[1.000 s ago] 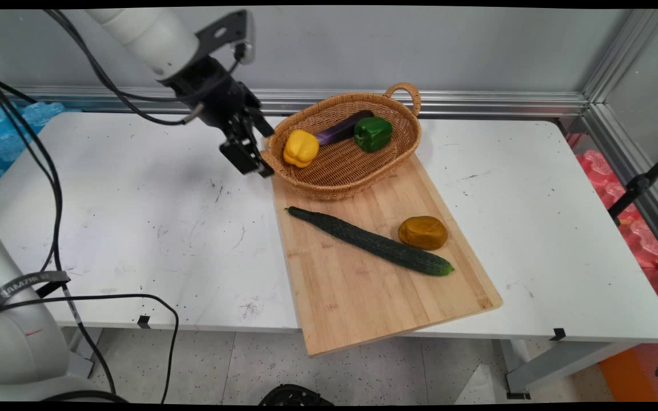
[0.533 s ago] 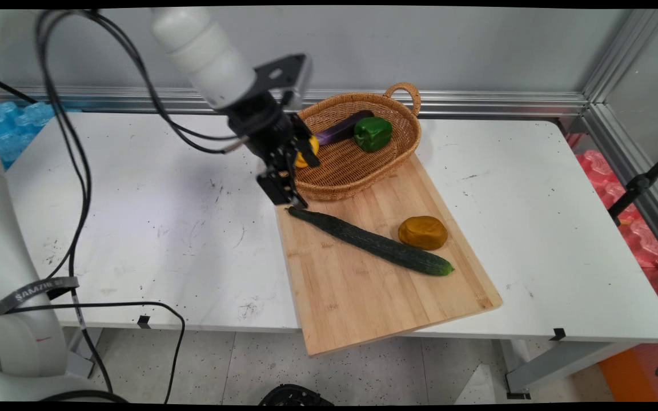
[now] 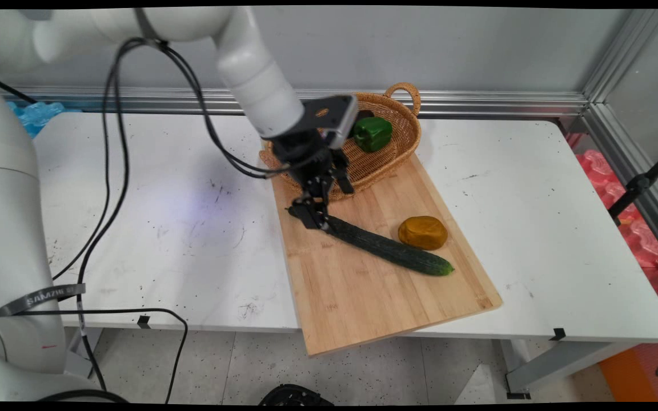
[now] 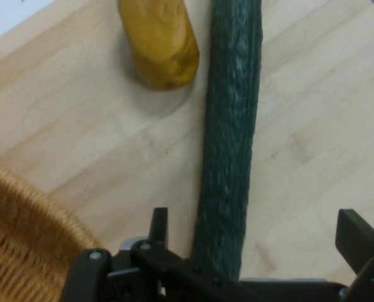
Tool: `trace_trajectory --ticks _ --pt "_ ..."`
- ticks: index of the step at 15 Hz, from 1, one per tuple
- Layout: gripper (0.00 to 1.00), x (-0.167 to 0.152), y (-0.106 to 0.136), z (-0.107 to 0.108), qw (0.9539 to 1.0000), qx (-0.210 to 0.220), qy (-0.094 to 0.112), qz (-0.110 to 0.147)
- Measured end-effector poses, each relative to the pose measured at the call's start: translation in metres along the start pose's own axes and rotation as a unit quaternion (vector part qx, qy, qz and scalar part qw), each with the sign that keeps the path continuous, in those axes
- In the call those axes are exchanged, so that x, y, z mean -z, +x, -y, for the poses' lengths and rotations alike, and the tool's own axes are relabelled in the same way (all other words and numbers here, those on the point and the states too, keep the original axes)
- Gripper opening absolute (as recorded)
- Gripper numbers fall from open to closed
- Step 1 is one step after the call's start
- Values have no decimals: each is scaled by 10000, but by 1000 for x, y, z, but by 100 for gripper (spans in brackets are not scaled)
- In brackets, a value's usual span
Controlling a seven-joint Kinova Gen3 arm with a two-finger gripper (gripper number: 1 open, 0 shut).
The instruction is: Pick up the cucumber from the cutting board, then place the picked object in the vegetable basket
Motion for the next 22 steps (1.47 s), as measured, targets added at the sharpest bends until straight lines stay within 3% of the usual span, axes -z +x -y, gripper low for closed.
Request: trace_trajectory --ticks 6,11,12,18,22 --pt "100 -55 20 16 9996 -216 -181 28" --pt "100 -82 28 25 9993 -286 -247 78" --pt "0 -86 29 26 9991 -329 -267 93" --pt "0 -91 35 30 9978 -558 -336 128" --pt "0 -73 42 25 9973 -629 -349 114"
